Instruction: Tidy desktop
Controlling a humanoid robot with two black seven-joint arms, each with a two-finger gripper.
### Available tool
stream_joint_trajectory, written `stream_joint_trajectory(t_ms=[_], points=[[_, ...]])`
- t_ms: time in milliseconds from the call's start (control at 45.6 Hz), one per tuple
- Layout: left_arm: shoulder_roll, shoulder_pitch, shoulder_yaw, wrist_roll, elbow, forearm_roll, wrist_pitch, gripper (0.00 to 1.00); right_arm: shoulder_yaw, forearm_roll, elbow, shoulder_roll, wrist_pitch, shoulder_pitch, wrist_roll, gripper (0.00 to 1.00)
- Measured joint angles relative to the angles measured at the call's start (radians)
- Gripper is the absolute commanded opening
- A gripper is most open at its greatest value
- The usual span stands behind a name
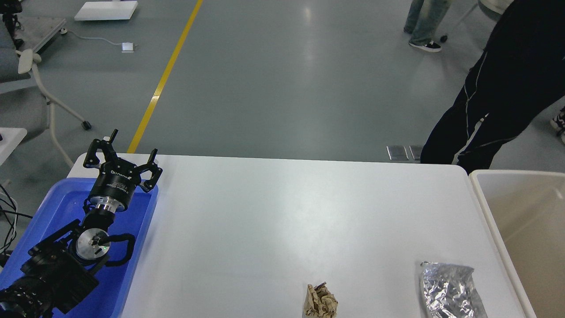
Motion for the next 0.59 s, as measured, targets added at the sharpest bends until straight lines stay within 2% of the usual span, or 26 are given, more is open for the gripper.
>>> stream_joint_trajectory(t_ms=[132,285,593], points=[[0.000,0.000,0.000,0.000,0.000,0.000,0.000,1.00,0.039,0.014,-0.008,0.024,-0.104,-0.067,-0.055,0.00],[0.000,0.000,0.000,0.000,0.000,0.000,0.000,1.00,0.080,0.025,-0.013,0.058,-0.177,-0.137,-0.095,0.00],[0.000,0.000,0.000,0.000,0.000,0.000,0.000,1.00,0.129,0.041,-0.011,0.155,-0.237,-0.259,-0.124,0.00]])
